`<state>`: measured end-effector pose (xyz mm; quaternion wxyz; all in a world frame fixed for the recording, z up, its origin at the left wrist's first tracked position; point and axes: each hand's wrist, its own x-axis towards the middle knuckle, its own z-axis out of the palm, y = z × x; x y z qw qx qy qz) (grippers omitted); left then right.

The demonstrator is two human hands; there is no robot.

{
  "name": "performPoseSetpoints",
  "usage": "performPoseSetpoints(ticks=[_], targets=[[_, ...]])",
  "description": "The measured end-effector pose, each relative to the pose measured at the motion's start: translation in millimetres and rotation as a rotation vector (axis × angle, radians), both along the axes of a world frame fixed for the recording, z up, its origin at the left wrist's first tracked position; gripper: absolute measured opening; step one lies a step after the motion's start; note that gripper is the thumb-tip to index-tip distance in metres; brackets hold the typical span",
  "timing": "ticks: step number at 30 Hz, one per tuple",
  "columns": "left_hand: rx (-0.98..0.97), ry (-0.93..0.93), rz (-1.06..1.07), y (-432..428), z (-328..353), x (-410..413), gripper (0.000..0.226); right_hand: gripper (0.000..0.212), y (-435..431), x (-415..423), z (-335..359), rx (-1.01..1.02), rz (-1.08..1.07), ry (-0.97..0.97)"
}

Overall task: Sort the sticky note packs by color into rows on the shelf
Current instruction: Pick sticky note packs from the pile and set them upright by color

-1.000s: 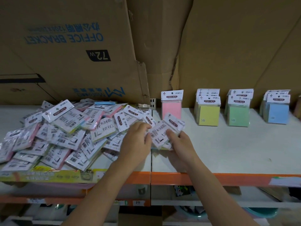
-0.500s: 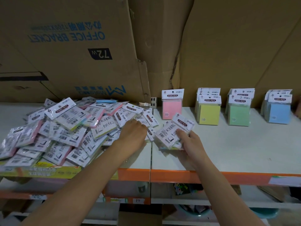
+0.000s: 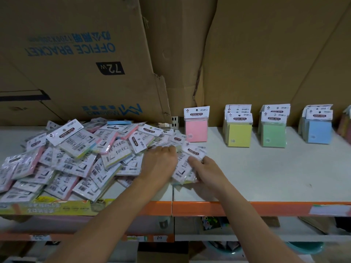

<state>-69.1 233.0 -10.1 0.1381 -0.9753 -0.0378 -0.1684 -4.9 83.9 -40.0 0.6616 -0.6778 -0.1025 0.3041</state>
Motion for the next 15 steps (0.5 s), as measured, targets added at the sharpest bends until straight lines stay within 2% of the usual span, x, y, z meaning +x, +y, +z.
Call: performPoseSetpoints(ticks=[2,5,6,9,12,15], targets=[[-0.073,-0.07,-0.021,-14.6,-1.8,-7.5,0.025,0.034,6.9,-2.6,0.6,0.133,-0.03,0.122],[-0.267,-0.128,-0.062,-30.5,-6.8,-16.8,0.02,0.05,6.2,-4.5,-1.4,0.309,-0.04,0.261],[-0.357,-0.129,-0.09,-33.9,-9.7,-19.9,0.021,0.052,5.4,-3.4,-3.3,0.331,-0.014,0.257],[-0.696,-0.033,-0.097,-37.8,-12.5,-27.5,0.049,0.052,4.0,-1.8,-4.2,0.326,0.056,0.19],[-0.916,-0.076,-0.067,-23.7,-17.3,-24.1,0.038,0.049,4.9,-2.4,-2.4,0.311,0.11,0.126],[-1.085,0.036,0.043,-2.2,-16.6,-10.9,0.054,0.044,2.5,-2.5,-3.8,0.254,0.172,0.022]])
